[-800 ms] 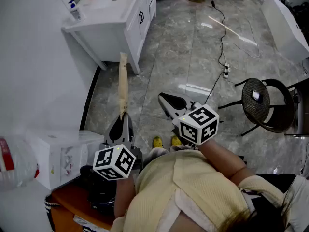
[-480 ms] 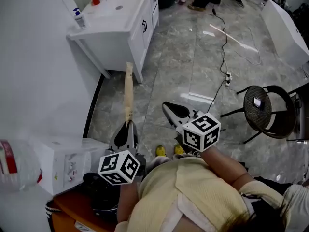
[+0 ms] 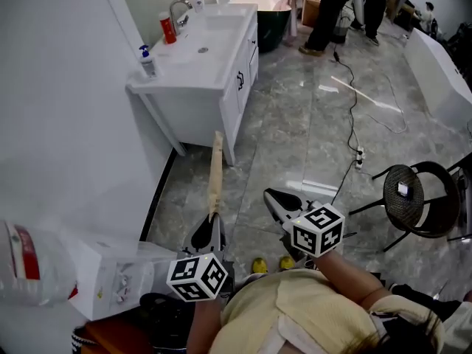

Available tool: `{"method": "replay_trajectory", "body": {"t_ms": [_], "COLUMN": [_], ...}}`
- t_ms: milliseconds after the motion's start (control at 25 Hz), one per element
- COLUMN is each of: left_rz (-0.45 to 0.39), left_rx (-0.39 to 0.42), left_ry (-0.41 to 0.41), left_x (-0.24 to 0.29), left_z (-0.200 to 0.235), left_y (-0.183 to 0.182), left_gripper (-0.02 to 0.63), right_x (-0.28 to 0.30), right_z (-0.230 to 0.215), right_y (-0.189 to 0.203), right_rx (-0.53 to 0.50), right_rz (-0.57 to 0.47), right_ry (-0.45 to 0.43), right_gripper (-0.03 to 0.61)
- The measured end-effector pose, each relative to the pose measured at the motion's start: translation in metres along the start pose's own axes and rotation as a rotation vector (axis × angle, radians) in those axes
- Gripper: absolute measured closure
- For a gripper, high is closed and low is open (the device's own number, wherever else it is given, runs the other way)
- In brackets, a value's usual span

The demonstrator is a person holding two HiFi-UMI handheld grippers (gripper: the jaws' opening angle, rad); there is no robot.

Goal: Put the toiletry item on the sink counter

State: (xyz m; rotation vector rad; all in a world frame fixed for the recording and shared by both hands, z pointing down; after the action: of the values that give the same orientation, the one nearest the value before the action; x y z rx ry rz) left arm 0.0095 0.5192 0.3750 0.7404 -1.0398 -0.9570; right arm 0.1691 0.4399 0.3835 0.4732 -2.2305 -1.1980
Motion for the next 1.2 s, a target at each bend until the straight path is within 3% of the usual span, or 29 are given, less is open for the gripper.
{"method": "replay_trajectory", "body": {"t_ms": [720, 1200], "left_rz": [0.013, 0.014], "left_rx": [0.014, -0.008], "left_ry": [0.005, 0.014], "left_x": [0.016, 0.087], "left_z": [0.053, 0.077], "left_y": [-0.018, -0.042], "left_gripper": [0.538, 0.538], "right_x": [0.051, 0.108], "right_z": [0.01, -0.028], "right_y": [-0.004, -0.034], "right_rx": [-0.021, -0.031], "right_rz": [0.014, 0.009], "right_ry": [0.029, 0.035], "right_gripper": [0.551, 0.551]}}
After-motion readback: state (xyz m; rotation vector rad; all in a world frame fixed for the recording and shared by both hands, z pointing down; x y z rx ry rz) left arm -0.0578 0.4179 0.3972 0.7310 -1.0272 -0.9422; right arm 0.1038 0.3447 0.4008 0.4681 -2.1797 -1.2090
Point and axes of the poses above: the fingertips, and each gripper's own axes: x forward along the fingers, z to its left, y out of its underside, the point moved 4 cm from there along -x, backward along the fingers, and after that the axes turned 4 degrees about x, right-handed, at the moved point
